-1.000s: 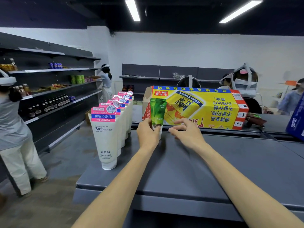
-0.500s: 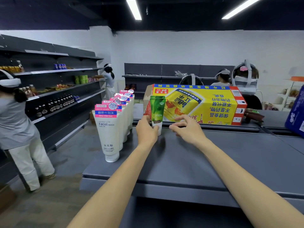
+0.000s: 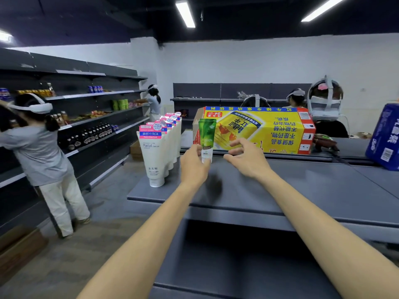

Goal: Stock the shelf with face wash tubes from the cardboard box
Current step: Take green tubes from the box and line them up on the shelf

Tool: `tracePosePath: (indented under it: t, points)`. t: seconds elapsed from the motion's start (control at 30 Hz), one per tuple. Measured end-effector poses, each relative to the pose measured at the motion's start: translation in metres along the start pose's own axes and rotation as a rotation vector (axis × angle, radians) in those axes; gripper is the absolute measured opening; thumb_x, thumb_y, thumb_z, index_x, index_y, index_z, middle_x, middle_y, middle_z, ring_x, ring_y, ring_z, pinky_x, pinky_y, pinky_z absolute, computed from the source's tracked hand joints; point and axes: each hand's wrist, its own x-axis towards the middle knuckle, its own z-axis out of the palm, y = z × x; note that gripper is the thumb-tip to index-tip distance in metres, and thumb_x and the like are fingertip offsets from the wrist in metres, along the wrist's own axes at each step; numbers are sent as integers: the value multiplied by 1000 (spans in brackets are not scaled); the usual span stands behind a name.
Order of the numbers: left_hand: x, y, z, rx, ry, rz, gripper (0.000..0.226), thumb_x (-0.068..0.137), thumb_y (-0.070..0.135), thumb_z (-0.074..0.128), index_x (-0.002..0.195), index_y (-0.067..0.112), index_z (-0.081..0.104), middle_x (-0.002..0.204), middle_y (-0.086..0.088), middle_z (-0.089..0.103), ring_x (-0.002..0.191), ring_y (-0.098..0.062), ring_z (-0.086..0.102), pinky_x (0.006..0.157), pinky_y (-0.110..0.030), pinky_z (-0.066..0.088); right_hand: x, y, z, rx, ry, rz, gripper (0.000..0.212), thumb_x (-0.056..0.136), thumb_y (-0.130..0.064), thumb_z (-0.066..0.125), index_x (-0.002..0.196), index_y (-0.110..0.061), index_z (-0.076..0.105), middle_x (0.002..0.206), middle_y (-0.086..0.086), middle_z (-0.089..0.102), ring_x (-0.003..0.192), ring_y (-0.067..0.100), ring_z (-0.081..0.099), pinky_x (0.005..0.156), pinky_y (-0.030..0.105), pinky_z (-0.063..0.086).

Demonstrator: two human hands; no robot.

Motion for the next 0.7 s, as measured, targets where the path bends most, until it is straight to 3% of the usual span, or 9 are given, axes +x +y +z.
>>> tracePosePath:
  t: [0.13, 0.3, 0.37, 0.53, 0.7]
  points:
    - [-31, -3, -23, 52, -76, 73, 35, 84, 15, 71, 117, 10, 62, 113, -4, 67, 92, -17, 67, 88, -33, 51, -39, -16, -2, -18, 31, -7, 33, 85, -27, 74, 112, -24, 56, 103, -3, 69, 88, 12, 69, 66, 21, 49]
    - [-89, -22, -67, 161, -12, 309, 22, 85, 24, 70, 102, 14, 61, 91, 6, 50, 69, -5, 46, 69, -17, 36, -108, -31, 11, -56, 106, -46, 32, 86, -27, 73, 113, -25, 57, 98, -8, 69, 80, 1, 68, 64, 6, 47]
    - [-106, -33, -80, 174, -38, 316, 20, 84, 25, 70, 98, 15, 61, 88, 8, 48, 65, -6, 45, 66, -21, 38, -134, -37, 24, -62, 106, -43, 32, 86, -27, 72, 114, -25, 57, 99, -7, 68, 80, 0, 68, 64, 5, 47]
    - [-141, -51, -96, 129, -134, 291, 17, 82, 27, 70, 95, 19, 61, 80, 7, 54, 62, -4, 49, 66, -22, 41, -184, -41, 42, -86, 100, 17, 33, 87, -26, 71, 116, -23, 57, 100, -6, 68, 80, 0, 68, 75, 16, 53]
    - [-179, -70, -99, 137, -269, 237, 18, 82, 32, 67, 95, 23, 59, 79, 11, 52, 67, -8, 50, 72, -35, 50, -234, -27, 54, -183, 69, 84, 33, 87, -28, 70, 117, -24, 56, 102, -8, 67, 83, 2, 67, 83, 25, 55]
